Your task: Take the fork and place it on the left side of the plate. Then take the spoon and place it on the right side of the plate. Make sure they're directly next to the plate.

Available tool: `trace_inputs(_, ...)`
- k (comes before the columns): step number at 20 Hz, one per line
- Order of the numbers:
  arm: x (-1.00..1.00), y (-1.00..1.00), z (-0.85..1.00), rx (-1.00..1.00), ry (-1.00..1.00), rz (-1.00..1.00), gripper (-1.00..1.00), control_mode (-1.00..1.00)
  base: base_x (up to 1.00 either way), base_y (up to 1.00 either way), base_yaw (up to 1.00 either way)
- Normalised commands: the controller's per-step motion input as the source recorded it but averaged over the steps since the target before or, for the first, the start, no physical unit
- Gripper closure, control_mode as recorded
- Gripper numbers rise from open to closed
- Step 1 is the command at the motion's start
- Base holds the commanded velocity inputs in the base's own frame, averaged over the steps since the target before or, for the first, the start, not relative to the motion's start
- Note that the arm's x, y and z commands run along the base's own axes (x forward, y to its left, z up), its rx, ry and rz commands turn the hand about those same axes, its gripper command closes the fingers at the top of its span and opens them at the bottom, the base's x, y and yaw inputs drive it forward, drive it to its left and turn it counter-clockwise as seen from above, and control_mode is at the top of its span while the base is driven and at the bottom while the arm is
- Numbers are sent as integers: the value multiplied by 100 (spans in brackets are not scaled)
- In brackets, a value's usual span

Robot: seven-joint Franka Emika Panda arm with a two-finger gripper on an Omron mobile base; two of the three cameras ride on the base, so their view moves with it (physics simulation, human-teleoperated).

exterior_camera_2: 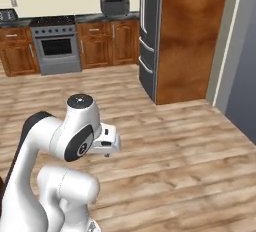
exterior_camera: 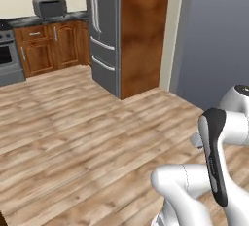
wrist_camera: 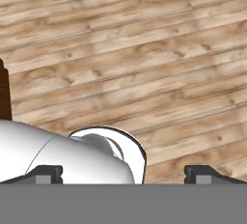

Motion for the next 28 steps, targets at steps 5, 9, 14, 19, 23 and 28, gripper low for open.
trace_inputs(5,0,0,0,0,0,0,-100,100,100,27,24)
trace_inputs(9,0,0,0,0,0,0,-100,100,100,41,25)
trace_inputs(14,0,0,0,0,0,0,-100,100,100,38,25)
trace_inputs(19,0,0,0,0,0,0,-100,100,100,29,27)
trace_inputs(23,0,0,0,0,0,0,-100,100,100,14,20)
trace_inputs(28,0,0,0,0,0,0,-100,100,100,-10,4)
